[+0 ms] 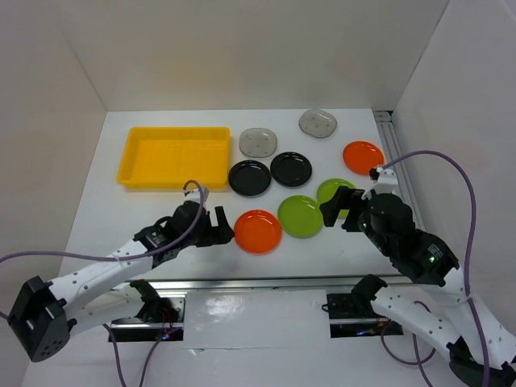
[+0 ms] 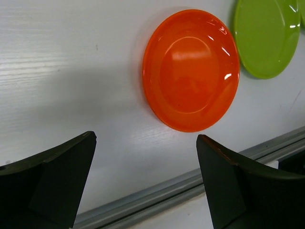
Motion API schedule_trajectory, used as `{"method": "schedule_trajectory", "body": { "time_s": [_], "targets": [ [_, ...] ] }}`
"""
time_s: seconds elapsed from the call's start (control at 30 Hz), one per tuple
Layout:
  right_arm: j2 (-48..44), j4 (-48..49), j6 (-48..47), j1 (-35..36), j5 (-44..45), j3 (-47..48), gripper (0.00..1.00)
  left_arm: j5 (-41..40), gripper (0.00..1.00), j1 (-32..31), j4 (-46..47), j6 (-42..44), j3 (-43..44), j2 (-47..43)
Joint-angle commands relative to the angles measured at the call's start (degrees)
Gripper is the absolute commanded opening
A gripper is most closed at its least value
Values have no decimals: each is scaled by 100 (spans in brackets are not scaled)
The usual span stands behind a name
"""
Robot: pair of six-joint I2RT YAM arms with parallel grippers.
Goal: Place the plates into the plastic bin on the countertop
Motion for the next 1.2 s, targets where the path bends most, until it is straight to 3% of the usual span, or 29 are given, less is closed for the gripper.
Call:
{"method": "schedule_trajectory", "body": {
  "time_s": [0.0, 0.23, 0.3, 0.37, 0.47, 0.7, 1.0, 1.13, 1.17],
  "targets": [
    [143, 601, -165, 28, -313, -22, 100, -43, 100, 30, 1331, -115, -172, 396],
    [143, 716, -165, 28, -436, -145, 100, 334, 89, 363, 2895, 26, -577, 1617],
    [90, 716, -165, 28, -436, -206, 100, 397, 85, 434, 2985, -27, -577, 1985],
    [38, 716, -113, 28, -436, -258, 100, 336, 73, 434, 3116, -27, -525, 2198],
    [-15, 716, -113, 28, -489, -259, 100, 335, 73, 434, 3178, 87, -393, 2532],
    [-16, 716, -113, 28, -489, -312, 100, 449, 60, 434, 3301, 18, -234, 2963],
    [-16, 716, -113, 28, -489, -312, 100, 291, 26, 434, 3240, -97, -173, 3341],
    [-16, 716, -60, 28, -489, -312, 100, 283, 1, 434, 2995, -159, -58, 3403],
    [-16, 716, -60, 28, -489, -312, 100, 100, 0, 434, 2820, -220, 124, 3403]
  ]
}}
